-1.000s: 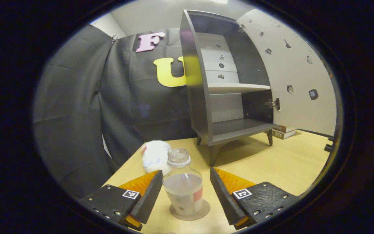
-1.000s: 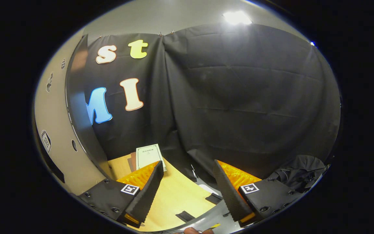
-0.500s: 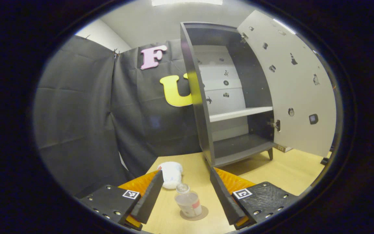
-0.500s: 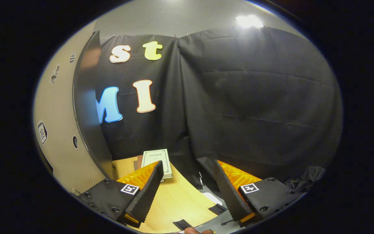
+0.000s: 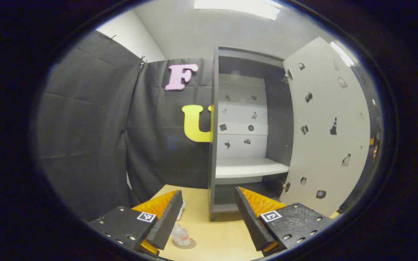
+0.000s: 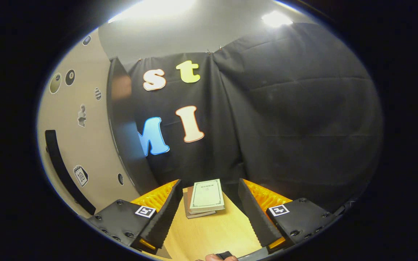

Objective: Open the cabinet door with the right hand, grasp the bottle in the cabinet with the left hand and place it on the coaster, then close the cabinet door with the right hand.

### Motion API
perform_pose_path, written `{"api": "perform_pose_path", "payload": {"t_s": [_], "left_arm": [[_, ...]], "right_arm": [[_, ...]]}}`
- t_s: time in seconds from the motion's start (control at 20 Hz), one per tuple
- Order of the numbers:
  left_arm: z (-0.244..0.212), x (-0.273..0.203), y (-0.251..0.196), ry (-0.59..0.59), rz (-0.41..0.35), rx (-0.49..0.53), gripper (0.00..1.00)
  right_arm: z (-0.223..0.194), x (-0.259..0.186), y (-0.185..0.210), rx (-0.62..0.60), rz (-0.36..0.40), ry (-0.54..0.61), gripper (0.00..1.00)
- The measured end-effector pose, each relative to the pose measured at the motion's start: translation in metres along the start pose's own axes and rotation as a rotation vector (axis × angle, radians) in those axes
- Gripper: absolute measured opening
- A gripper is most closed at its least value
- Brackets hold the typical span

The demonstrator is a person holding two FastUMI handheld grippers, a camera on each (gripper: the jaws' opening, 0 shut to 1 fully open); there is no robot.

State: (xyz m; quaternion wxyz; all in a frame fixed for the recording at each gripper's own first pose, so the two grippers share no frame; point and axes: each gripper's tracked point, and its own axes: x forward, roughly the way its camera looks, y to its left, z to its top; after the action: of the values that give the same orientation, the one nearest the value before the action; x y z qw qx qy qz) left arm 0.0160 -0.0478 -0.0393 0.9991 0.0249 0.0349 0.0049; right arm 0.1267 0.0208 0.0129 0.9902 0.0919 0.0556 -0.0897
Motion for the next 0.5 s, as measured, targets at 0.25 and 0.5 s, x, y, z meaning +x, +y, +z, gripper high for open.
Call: {"api": "perform_pose_path", "payload": {"t_s": [0.25, 0.5], "left_arm": [[0.030, 0.002, 0.000, 0.097, 0.121, -0.115, 0.87], [0.054, -0.016, 0.015, 0.087, 0.224, -0.054, 0.87]], "right_arm": [[0.022, -0.012, 0.037, -0.027, 0.156, -0.048, 0.97], [0.010, -0.027, 0.072, -0.026, 0.324, 0.007, 0.97]]}}
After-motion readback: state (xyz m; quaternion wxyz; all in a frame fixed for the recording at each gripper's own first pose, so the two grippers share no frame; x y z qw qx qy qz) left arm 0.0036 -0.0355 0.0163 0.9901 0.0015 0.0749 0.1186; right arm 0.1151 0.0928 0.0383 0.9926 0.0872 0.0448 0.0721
